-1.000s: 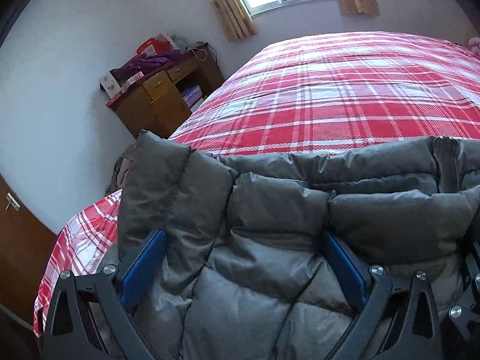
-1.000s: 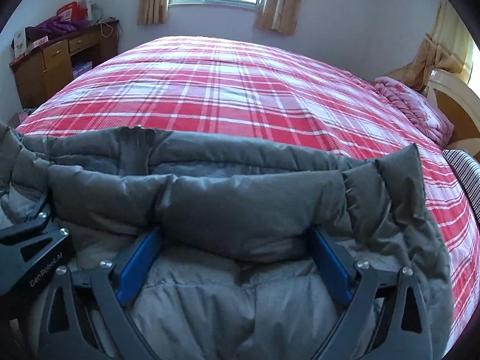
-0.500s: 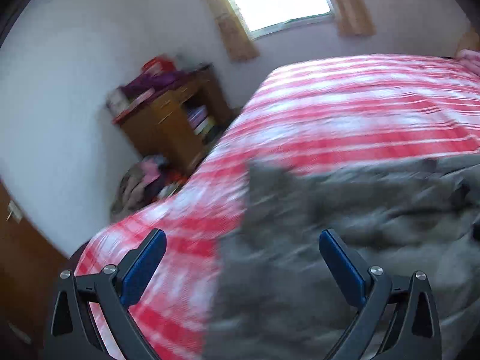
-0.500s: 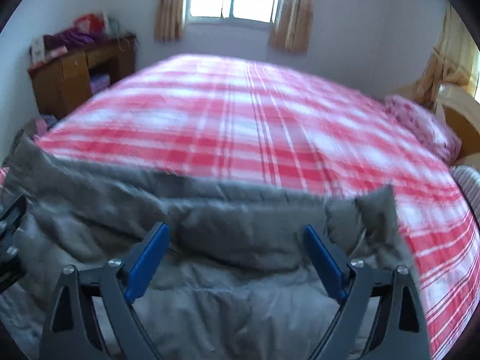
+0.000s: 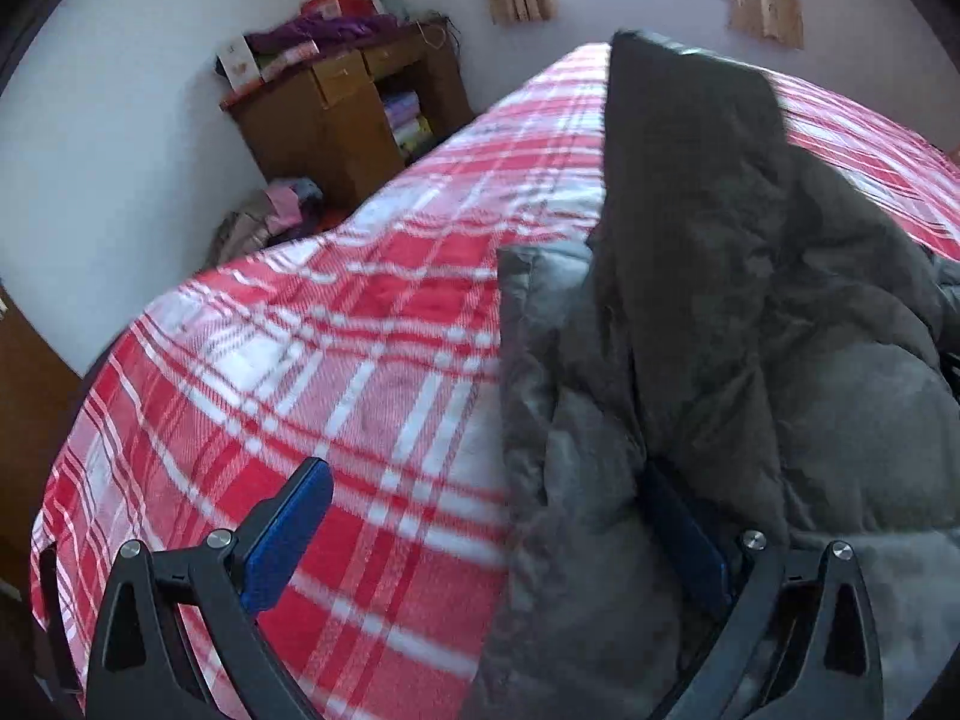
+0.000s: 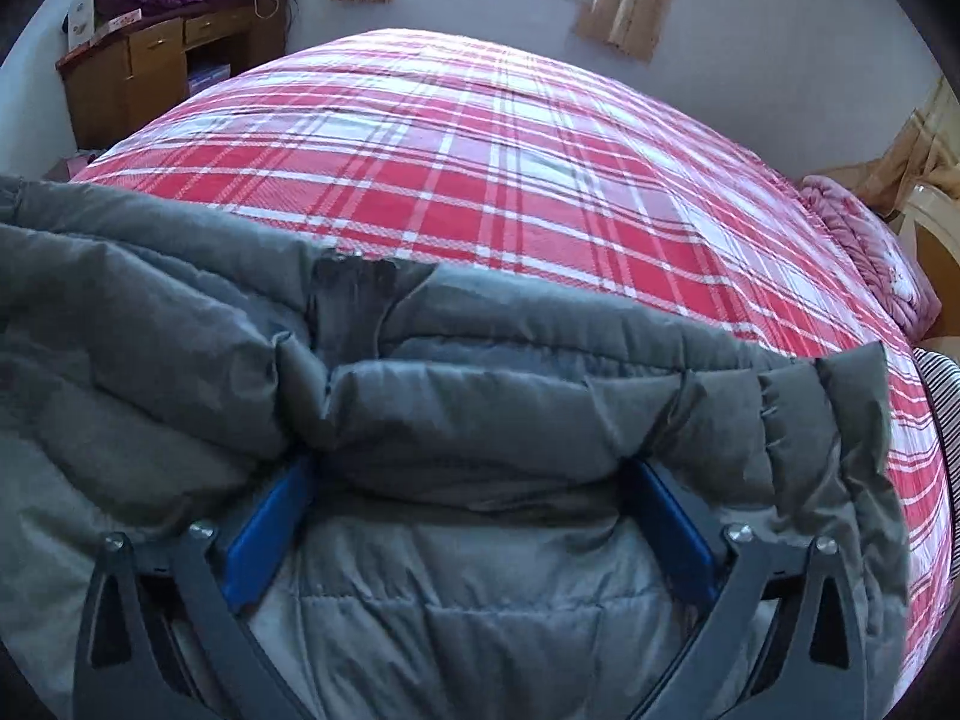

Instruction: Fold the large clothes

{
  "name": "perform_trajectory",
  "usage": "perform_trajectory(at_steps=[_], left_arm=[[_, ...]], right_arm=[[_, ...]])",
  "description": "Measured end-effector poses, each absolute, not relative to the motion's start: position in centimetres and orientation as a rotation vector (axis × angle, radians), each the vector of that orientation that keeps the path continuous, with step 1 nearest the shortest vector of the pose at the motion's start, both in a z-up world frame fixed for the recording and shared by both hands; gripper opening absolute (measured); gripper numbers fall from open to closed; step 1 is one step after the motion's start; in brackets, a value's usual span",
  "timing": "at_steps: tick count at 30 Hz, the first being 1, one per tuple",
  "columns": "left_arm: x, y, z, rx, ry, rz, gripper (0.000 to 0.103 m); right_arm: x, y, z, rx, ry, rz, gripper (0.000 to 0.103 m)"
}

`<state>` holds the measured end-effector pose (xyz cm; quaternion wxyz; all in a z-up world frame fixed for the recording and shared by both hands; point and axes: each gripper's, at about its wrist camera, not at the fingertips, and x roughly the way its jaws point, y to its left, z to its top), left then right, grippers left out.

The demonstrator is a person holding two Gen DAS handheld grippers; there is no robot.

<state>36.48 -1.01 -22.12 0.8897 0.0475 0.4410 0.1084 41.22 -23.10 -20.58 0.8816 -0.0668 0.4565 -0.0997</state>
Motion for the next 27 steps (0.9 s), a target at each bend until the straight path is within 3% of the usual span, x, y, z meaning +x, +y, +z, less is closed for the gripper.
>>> perform_trajectory(at_steps=[5,10,14,19,23,27], left_arm=[[33.3,0.3,-21.8,0.027,0.942,0.156,0.102],[33.1,0.3,-23.4,-0.096,0.966,0.115,0.102],[31.7,0.1,-22.7,-0.116,0.963,0.067,0.087],[28.8,0.3,-22.3,-0.138,0.934,0.037,0.087],[28.6,-0.2,-23.1,-0.143,0.908,0.025,0.087],[28.5,-0.3,-22.8,-0.165,0.906,-0.037,0.069]], right_arm=[[33.8,-21.6,-17.1,-0.118,0.885,-0.158,0.102],[30.0,-19.7,-21.0,-0.192,0.868,-0.178,0.103],[30.3,-19.6,-20.6,-0.188,0.889,-0.176,0.102],[24.5,-19.3,-17.2,-0.194,0.817,-0.169,0.103],[21.6,-18.5,-20.6,-0.198,0.856,-0.148,0.103],[21.6,-18.3,-21.0,-0.193,0.823,-0.170,0.103]])
